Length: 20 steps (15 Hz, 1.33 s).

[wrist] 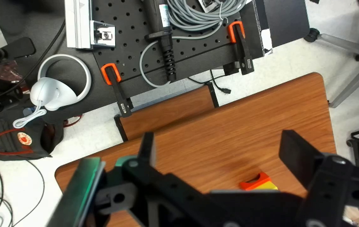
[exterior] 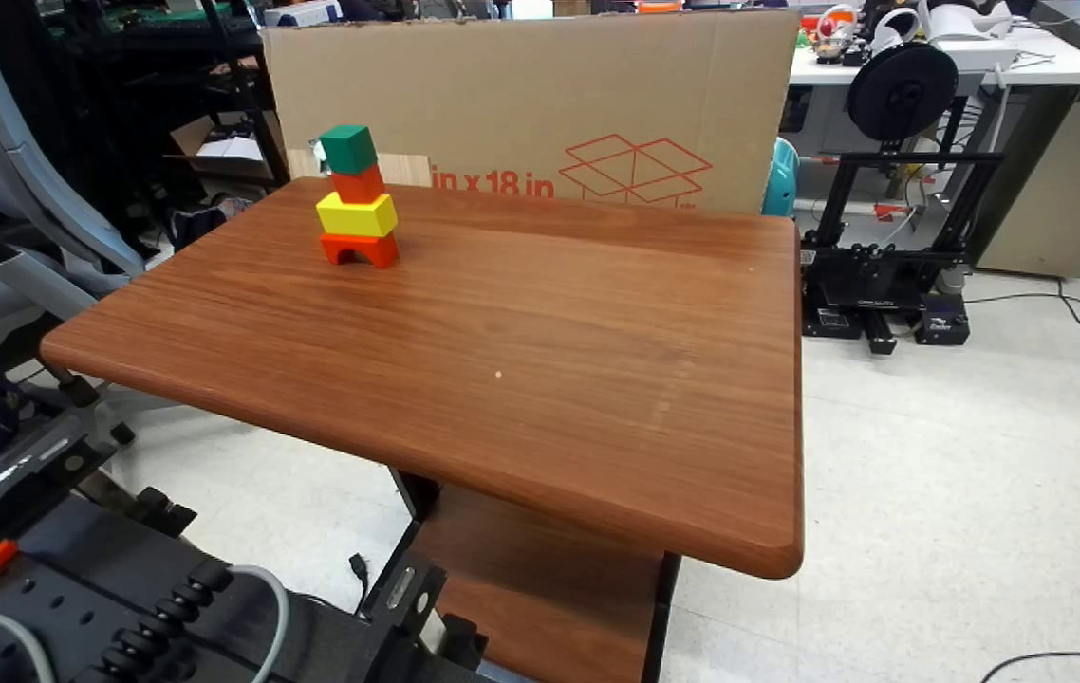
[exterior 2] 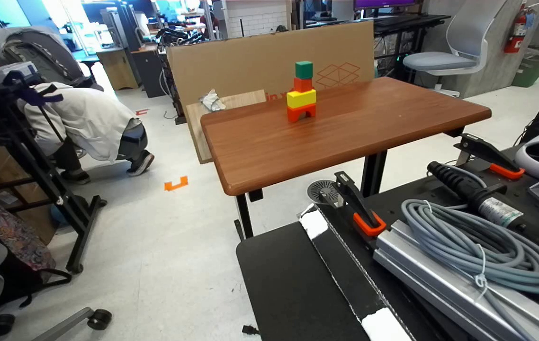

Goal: Remove the green block from the top of the stack

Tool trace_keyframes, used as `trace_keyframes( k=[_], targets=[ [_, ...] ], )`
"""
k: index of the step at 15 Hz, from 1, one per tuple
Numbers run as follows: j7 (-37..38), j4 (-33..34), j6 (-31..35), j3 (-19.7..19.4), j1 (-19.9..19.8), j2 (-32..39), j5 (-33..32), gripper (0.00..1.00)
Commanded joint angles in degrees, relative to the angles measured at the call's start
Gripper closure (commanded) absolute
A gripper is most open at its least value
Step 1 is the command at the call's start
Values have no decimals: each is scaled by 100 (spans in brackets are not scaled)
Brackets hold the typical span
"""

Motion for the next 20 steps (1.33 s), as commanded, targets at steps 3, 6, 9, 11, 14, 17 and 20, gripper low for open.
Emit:
trace_keyframes(
  k=[3, 6, 9, 11, 14, 17, 20],
  targets=[
    [-33, 9, -13, 69, -78, 7, 33, 0],
    [-33, 9, -13, 69, -78, 7, 33, 0],
    [-77, 27, -9, 52, -71, 23, 42, 0],
    [-116, 169, 49, 16, -40, 182, 139, 0],
    [-230, 477, 641, 26, 68, 624, 377, 0],
    [-689, 966, 1052, 72, 285, 1326, 496, 0],
    [-1034, 1677, 1100, 243, 462, 2249, 353, 0]
  ],
)
